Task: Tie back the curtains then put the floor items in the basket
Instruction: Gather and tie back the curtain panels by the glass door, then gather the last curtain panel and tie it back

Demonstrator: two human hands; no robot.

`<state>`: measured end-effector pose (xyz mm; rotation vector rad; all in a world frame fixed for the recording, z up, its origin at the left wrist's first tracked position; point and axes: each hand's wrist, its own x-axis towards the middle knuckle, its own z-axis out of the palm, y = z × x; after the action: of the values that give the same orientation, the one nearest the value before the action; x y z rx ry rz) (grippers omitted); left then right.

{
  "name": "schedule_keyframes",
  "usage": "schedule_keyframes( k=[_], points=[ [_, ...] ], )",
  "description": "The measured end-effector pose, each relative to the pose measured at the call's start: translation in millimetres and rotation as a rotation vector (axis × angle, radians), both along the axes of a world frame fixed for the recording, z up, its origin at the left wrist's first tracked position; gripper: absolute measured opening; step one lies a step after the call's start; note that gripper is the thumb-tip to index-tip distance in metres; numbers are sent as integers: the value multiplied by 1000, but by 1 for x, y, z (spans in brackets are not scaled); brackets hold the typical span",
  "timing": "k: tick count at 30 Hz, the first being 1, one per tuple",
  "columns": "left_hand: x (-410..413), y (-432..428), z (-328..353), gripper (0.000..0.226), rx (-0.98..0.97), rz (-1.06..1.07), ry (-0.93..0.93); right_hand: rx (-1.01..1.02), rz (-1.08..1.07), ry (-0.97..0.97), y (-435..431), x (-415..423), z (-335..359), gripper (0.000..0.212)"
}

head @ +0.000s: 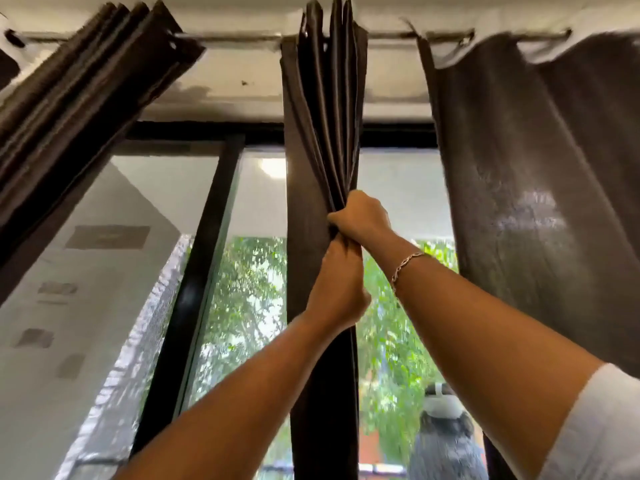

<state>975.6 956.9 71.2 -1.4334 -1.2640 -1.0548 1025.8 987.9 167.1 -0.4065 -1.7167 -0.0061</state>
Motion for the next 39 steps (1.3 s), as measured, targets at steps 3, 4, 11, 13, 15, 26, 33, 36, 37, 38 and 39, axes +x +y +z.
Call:
schedule_keyframes(
  k=[3,4,11,13,15,26,33,36,37,38,39],
  points=[
    [-6,-10,-34,74,-32,86,-7,9,-1,-4,-6,-3,-43,32],
    [-7,-13,-46,72,-46,100,-2,-1,1,-9,-8,-4,-58,32],
    [-4,-46,-121,66,-233,227,62,-45,18,-55,-29,6,-157,35],
    [-1,-58,-146,73,-327,272,50,-45,-10,-82,-35,13,-188,33],
    [4,-72,-177,77,-403,274,13,-39,-66,-120,-42,23,-225,28],
    [38,-132,-373,77,-698,231,-104,-308,-332,-461,-93,95,-455,57],
    [77,-157,-472,76,-892,250,-192,-437,-490,-739,-114,144,-563,66],
    [104,-161,-495,78,-927,205,-224,-497,-516,-768,-118,174,-585,69],
    [113,-160,-500,78,-934,185,-232,-517,-533,-778,-119,184,-591,69],
    [121,-160,-503,79,-941,164,-245,-532,-547,-784,-118,194,-595,69],
    [131,-157,-506,79,-953,138,-257,-550,-562,-782,-117,205,-599,69]
  ],
)
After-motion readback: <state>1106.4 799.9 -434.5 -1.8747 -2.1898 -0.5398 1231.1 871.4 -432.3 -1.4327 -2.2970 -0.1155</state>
